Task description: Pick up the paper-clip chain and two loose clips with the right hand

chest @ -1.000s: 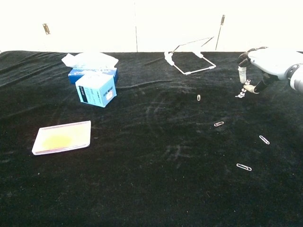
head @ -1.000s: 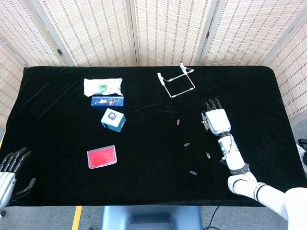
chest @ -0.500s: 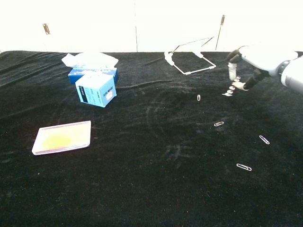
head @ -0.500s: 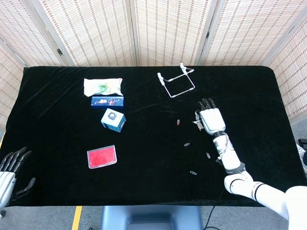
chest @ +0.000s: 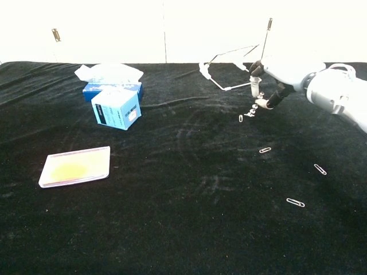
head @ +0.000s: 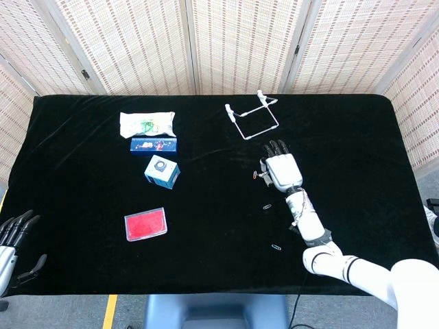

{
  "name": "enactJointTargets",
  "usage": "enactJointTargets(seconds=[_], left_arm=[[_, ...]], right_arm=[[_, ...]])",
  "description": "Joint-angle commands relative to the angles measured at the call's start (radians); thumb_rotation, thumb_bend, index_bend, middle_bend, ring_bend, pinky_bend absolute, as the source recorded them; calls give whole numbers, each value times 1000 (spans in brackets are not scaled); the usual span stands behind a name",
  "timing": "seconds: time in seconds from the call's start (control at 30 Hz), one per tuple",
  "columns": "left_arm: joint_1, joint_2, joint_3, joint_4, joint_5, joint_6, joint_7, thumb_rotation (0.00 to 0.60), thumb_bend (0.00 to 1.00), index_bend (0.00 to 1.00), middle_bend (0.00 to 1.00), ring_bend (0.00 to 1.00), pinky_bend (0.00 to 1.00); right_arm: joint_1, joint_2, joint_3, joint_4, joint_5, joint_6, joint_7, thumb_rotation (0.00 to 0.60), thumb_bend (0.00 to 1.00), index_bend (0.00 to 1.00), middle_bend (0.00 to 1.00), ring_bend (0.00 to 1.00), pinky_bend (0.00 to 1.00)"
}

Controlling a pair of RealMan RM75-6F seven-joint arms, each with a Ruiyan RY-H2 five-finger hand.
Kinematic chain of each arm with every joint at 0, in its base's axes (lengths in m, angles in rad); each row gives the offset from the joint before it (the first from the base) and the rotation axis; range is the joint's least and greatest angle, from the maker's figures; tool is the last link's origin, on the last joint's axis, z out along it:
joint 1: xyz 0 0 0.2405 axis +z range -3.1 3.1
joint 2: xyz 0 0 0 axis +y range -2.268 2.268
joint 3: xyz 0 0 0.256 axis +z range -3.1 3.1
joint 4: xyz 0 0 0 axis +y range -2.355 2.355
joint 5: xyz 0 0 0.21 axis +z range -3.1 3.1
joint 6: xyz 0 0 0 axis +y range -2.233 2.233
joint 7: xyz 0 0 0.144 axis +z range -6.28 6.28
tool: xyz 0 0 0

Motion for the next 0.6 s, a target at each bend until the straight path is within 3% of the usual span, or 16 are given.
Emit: enactJointTargets(seconds=[0.03,0.4,0.6], left_arm=[[-1,2,0,3,1,1,-10,600,442,0,0,0,0],[7,9,0,13,4,19,-40,600,442,0,0,0,0],[5,6,2,14,10,16,-31,600,442,0,0,0,0]], right_arm=[[16,-17,4,15,16,-8,-19,600,503,944,179,49,0],[57,-70,7,75,44,-30,-40,600,503,944,186,56,0],[47,-53,4,53,32,-1,-29,600,503,945,186,54,0]])
